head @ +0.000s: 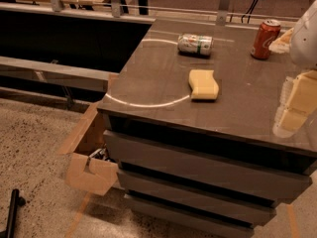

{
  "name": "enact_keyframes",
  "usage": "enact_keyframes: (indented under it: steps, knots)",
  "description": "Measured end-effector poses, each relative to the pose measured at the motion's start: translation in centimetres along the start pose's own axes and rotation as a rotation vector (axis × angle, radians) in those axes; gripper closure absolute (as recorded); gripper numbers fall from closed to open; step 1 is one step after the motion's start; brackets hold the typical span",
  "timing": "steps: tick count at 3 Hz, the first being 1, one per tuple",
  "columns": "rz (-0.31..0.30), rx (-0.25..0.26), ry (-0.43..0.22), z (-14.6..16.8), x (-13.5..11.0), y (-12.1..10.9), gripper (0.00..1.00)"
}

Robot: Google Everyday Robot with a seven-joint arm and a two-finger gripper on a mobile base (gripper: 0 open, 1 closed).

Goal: Move coke can near sponge

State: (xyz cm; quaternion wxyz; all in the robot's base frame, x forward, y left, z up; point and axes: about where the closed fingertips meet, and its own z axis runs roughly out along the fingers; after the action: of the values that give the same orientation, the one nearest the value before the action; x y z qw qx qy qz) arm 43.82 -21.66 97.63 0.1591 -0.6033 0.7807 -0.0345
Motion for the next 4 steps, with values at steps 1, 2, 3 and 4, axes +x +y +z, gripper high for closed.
enact_keyframes:
  steps: [1,2,3,4]
  knots:
    - [0.007,0.002,-0.012,0.0,-0.1,-0.1,0.0]
    - [0.049,0.013,-0.081,-0.4,-0.8,-0.9,0.0]
    - [0.177,0.02,-0.175,0.7,0.2,-1.0,0.0]
    - [0.33,0.098,-0.284,1.7,2.7,-1.9,0.0]
